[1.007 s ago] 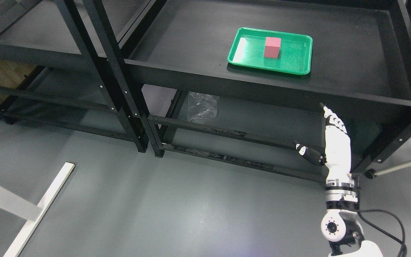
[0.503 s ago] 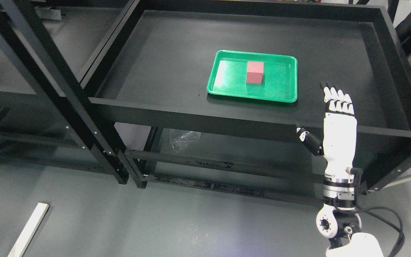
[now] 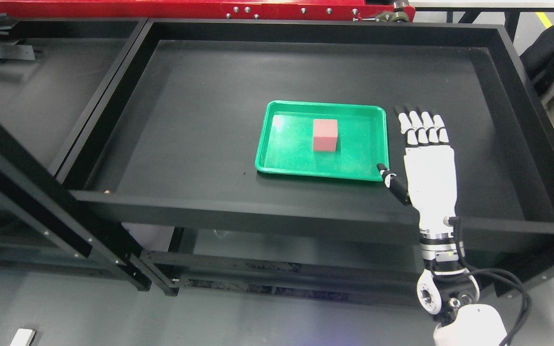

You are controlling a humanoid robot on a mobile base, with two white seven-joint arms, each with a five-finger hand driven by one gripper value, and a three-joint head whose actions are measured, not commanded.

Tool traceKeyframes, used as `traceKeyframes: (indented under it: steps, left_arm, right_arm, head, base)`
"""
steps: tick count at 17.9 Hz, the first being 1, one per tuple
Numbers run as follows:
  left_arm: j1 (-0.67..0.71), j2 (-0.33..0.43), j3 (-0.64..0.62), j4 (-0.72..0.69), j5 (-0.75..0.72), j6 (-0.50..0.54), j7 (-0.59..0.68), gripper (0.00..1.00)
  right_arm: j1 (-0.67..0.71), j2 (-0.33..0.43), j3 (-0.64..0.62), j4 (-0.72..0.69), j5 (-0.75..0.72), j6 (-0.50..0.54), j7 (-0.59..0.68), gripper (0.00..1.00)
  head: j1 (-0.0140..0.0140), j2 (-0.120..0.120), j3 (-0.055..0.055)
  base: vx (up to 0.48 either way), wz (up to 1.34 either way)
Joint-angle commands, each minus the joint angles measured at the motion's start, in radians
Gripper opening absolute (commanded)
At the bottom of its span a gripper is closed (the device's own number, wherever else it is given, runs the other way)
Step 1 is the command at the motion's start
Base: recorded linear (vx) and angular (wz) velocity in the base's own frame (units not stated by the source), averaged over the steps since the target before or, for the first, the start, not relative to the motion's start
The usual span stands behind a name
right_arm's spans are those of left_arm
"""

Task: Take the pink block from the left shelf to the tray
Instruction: 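Reach the right hand over the pink cube on the green tray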

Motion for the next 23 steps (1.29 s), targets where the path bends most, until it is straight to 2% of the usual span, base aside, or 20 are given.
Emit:
traceKeyframes:
  steps: [1,5,9,13,17,23]
  left_arm:
    - [-0.029,0.017,0.0,-0.017,0.0,0.0,0.0,1.0]
    - [-0.031,0.017,0.0,-0.017,0.0,0.0,0.0,1.0]
    - [-0.029,0.017,0.0,-0.017,0.0,0.0,0.0,1.0]
    - [-0.029,0.017,0.0,-0.017,0.0,0.0,0.0,1.0]
    - [-0.031,0.017,0.0,-0.017,0.0,0.0,0.0,1.0]
    - [-0.031,0.017,0.0,-0.017,0.0,0.0,0.0,1.0]
  right_arm:
    - [0.008,-0.017,0.07,0.018,0.003,-0.006,0.314,0.99]
    - [0.008,-0.017,0.087,0.038,0.013,-0.045,0.353,0.99]
    - [-0.004,-0.017,0.087,0.09,0.015,-0.078,0.507,0.99]
    - [-0.016,-0.017,0.087,0.116,0.016,-0.104,0.522,0.99]
    - [-0.047,-0.017,0.088,0.164,0.018,-0.145,0.617,0.99]
    - [-0.11,-0.017,0.085,0.204,0.015,-0.159,0.623,0.99]
  head:
    - [0.0,0.0,0.0]
    - [0.0,0.0,0.0]
    - [0.0,0.0,0.0]
    - [0.0,0.0,0.0]
    - [0.0,0.0,0.0]
    - [0.0,0.0,0.0]
  base:
    - [0.248,-0.03]
    - [0.264,-0.02]
    - [0.247,-0.01]
    - [0.172,-0.02]
    - [0.109,0.0]
    - [0.047,0.0]
